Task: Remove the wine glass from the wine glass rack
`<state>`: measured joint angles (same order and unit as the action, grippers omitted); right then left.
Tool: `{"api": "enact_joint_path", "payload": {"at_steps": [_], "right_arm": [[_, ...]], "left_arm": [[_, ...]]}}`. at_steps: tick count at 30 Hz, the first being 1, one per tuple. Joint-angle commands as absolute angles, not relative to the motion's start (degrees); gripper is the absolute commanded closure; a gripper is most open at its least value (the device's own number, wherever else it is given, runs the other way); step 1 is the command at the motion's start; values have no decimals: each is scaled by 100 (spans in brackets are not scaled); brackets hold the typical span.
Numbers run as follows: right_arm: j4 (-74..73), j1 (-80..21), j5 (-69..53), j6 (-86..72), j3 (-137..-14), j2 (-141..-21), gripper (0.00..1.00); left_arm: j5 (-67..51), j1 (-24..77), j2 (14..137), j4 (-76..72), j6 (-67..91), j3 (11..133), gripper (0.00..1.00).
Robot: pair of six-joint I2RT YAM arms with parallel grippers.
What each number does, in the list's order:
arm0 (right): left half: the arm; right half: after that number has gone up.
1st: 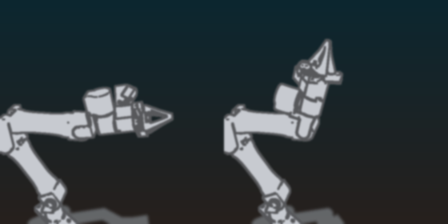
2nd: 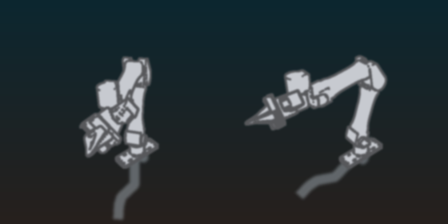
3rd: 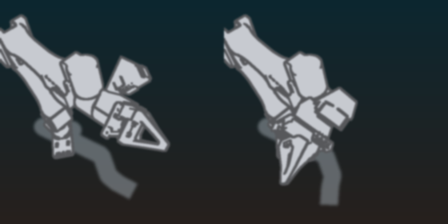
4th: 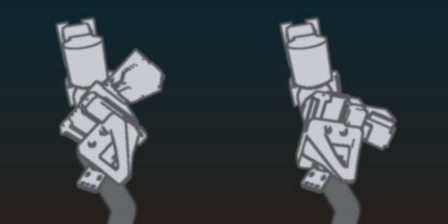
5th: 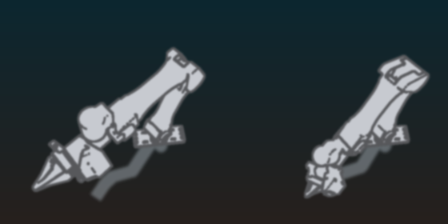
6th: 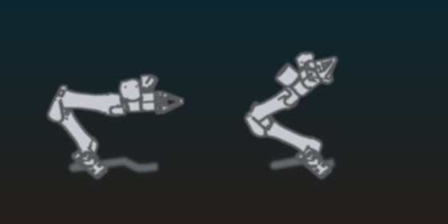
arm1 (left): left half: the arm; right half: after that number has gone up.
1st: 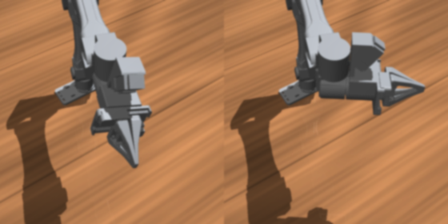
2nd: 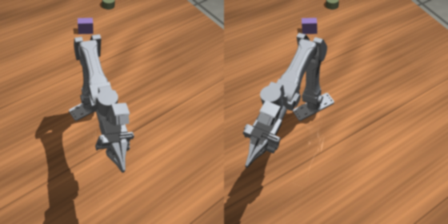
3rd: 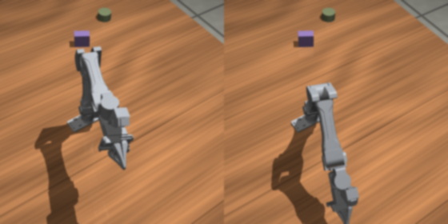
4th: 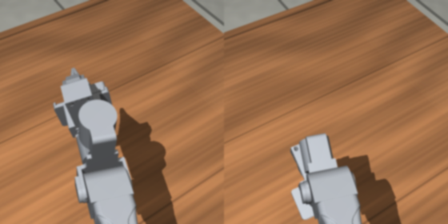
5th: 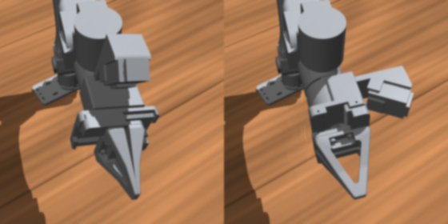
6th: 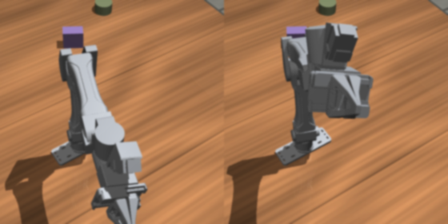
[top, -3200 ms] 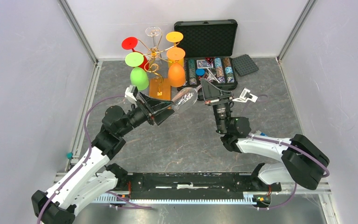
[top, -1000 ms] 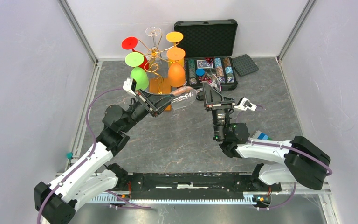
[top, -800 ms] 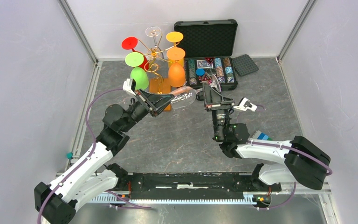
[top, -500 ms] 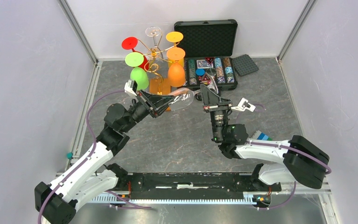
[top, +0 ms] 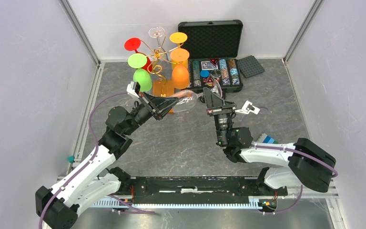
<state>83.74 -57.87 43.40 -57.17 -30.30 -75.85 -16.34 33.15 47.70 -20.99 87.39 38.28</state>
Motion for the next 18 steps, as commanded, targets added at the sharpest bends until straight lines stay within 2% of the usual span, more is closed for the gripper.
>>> {"api": "enact_joint_path", "payload": {"at_steps": [1, 8, 12, 18], "right_arm": [[10004, -5897, 3983, -5609, -2956, -7509, 62], [9810, -5897, 3914, -5946, -2815, -7281, 34], [9048, -5897, 3880, -6317, -2687, -6913, 28], [6565, -5898, 3389, -6889, -2522, -6039, 23]], "left_arm": [[-1630, 3340, 4745, -2131, 8506, 4009, 98], [-1250, 3309, 4737, -1459, 7674, 4324, 98], [-1054, 3271, 4737, -864, 7070, 4589, 98], [-698, 3252, 4860, 1035, 5493, 5519, 98]]}}
